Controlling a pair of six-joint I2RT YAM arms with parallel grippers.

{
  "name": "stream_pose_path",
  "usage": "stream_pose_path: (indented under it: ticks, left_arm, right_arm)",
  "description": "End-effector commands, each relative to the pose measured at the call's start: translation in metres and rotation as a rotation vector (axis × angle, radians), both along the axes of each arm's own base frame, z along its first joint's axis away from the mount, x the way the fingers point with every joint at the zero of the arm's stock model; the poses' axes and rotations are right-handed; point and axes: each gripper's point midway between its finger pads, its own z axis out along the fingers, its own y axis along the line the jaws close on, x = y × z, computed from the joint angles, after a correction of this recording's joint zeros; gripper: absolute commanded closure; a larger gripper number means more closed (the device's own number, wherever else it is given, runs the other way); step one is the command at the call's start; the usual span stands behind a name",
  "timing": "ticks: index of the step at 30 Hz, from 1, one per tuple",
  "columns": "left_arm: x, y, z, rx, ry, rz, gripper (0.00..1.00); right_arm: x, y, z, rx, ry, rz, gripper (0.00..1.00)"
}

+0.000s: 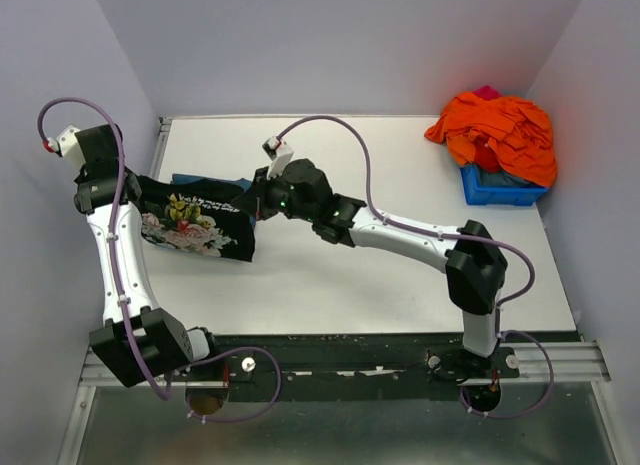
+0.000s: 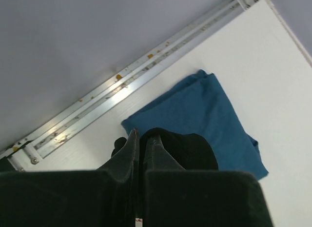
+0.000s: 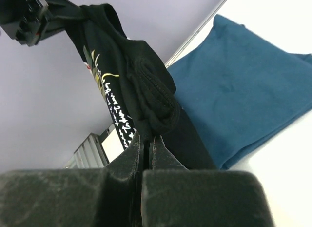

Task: Fold and stack the t-shirts
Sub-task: Put the neatly folded tshirt into the corner of the board with both arms

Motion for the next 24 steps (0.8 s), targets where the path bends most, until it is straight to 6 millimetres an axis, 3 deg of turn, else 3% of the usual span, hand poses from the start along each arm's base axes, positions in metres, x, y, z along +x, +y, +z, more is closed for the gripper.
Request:
stream_pose_path:
  ticks: [1,5,9,17,24]
  left_arm:
    - [-0.019,0.053,0.016,0.136,0.018,0.182,1.0]
    - [-0.014,0.064,0.015,0.168,0.038,0.207,1.0]
    - [0.002,0.067,0.012,0.147,0.042,0.184,1.0]
    - [0.029,0.063,-0.012,0.066,0.062,0.126,1.0]
    - [0.046,0.068,-0.032,0.039,0.106,0.112,1.0]
  right_arm:
    - [0.011,0.022,0.0,0.094,0.031,-0.044,0.99]
    - [0.019,0.037,-0.021,0.083,0.08,-0.044,0.99]
    - [0.027,0.044,-0.029,0.06,0.074,-0.064,0.99]
    - [0.058,0.024,-0.045,-0.004,0.105,-0.202,0.99]
    - [0.078,0.022,-0.065,-0.026,0.178,-0.22,0.99]
